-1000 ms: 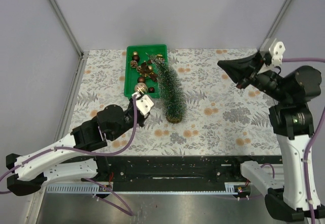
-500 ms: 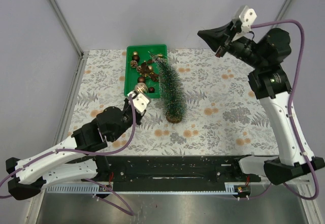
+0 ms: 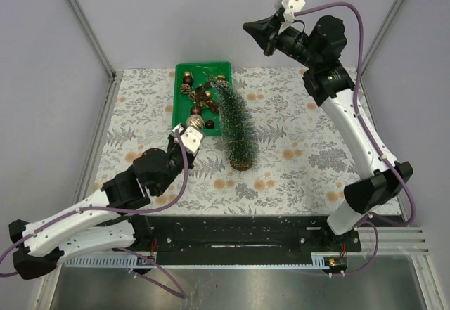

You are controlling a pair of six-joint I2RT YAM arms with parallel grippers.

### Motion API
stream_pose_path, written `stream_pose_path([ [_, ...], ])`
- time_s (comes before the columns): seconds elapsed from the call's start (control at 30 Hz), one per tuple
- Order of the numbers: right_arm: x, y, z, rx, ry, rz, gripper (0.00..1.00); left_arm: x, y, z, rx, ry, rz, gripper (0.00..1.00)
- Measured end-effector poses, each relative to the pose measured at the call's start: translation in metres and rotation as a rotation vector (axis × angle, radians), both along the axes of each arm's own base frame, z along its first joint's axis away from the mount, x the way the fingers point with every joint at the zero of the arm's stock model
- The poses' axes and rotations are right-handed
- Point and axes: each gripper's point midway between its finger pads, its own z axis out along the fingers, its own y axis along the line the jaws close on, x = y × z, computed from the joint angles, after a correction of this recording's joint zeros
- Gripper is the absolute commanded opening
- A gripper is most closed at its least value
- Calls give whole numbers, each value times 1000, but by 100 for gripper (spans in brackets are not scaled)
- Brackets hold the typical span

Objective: Decorate the small christmas tree

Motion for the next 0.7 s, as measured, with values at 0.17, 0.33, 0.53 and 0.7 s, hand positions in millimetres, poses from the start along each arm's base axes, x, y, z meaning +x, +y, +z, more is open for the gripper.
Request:
stream_pose_path([
  [0.17,27,10,-1,14,-25,-34,0,7,1,-8,30,8,35,4],
  [0.33,62,19,-5,23,-31,-69,0,18,5,-16,57,24,80,3],
  [0.53,99,33,-20,20,-19,-82,0,55,30,-41,92,101,205,2],
  [0.7,126,38,-45,6,17,-123,0,80,42,-64,124,171,267,6],
])
